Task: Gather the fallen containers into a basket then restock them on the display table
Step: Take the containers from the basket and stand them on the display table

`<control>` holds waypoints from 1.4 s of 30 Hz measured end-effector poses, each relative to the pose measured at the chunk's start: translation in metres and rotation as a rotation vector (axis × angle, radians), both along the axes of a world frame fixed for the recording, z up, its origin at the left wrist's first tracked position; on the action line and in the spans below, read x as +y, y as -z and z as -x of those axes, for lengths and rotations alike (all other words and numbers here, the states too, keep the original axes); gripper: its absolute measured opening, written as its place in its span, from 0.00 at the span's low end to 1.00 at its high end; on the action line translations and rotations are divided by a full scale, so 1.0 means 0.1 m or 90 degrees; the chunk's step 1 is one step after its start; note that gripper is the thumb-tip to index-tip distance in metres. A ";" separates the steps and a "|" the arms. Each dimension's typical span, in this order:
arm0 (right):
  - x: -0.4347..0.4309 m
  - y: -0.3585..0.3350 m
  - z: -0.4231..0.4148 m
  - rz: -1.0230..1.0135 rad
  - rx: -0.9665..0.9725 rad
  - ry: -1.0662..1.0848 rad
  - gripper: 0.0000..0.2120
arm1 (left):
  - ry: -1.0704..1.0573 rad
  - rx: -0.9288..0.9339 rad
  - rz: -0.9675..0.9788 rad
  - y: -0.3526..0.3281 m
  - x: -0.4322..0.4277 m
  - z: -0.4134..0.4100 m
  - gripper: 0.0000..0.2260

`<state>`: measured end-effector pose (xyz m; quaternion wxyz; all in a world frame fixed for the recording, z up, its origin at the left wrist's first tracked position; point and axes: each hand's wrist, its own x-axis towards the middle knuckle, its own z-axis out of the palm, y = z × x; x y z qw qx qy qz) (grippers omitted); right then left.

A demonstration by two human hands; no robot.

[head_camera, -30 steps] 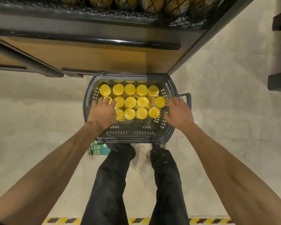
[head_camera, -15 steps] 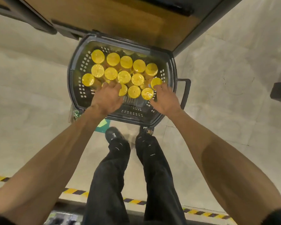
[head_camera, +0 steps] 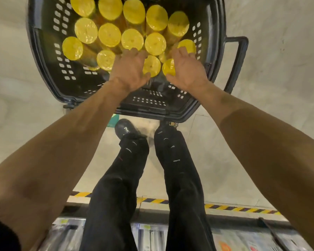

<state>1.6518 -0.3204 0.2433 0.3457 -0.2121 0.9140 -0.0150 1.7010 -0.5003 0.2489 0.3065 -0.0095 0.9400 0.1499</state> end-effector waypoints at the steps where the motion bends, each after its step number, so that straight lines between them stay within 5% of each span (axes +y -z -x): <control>1: -0.01 0.07 0.01 -0.004 -0.003 0.000 0.30 | 0.005 0.002 0.006 0.10 0.02 0.01 0.25; 16: 0.03 0.75 -0.19 0.004 0.068 0.048 0.37 | 0.001 0.090 0.076 0.89 0.22 -0.12 0.39; 25: 0.02 0.72 -0.22 0.023 0.060 0.084 0.39 | -0.025 0.122 0.082 0.97 0.20 -0.18 0.35; 33: 0.15 0.15 -0.33 0.090 0.039 0.170 0.39 | -0.111 0.171 -0.014 0.25 0.13 -0.40 0.34; 42: 0.27 -1.48 -0.44 0.192 0.107 0.222 0.35 | -0.282 0.216 -0.085 -1.40 -0.09 -0.64 0.34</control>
